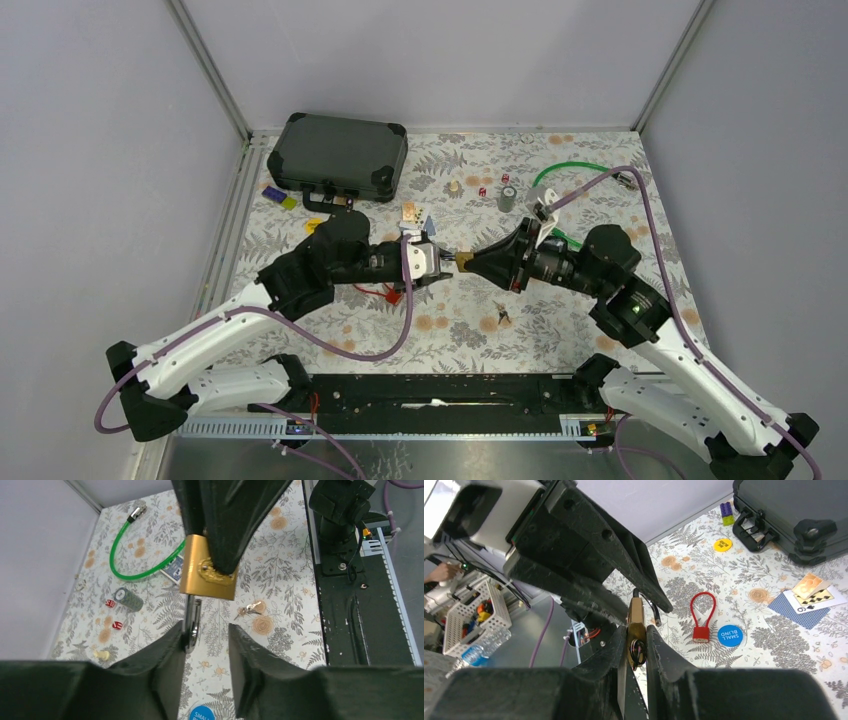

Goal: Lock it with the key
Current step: Lock the lock.

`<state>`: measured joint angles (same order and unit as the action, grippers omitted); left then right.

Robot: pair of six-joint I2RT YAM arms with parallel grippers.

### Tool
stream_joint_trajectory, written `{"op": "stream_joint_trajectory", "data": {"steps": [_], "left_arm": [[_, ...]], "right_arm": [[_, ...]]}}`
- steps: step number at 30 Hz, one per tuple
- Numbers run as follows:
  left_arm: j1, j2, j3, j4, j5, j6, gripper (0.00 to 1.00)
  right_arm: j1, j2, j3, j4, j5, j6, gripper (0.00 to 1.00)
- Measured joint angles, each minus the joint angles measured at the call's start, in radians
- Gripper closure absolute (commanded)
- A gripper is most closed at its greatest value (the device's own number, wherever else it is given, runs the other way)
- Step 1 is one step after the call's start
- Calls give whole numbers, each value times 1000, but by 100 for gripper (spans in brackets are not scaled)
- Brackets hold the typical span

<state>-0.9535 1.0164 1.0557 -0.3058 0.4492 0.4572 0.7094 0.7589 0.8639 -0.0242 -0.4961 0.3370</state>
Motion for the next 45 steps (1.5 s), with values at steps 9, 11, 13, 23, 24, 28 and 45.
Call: {"op": "stream_joint_trajectory", "data": {"steps": [9,11,13,23,24,28,45], "left_arm": [[0,0,27,-1,39,-21,100],[0,0,32,-8,53,-25,100],[0,0,40,-18,63,-27,100],[3,87,209,-177,143,-114,100],[3,94,220,-185,152,-122,100],[3,98,234,-195,180,-160,100],[10,-3,126,-103,160,-222,100]], "right_arm": [[5,-80,-35,1,-39,-93,100],[5,-85,-35,3,-47,-105,100],[5,-91,-39,9,-53,-119,100],[10,-192,-128,119,-74,-280,100],[10,-204,-140,132,-76,-299,100],[11,-218,-151,150,-103,-377,100],[13,-119,-94,149,-174,-344,100]]}}
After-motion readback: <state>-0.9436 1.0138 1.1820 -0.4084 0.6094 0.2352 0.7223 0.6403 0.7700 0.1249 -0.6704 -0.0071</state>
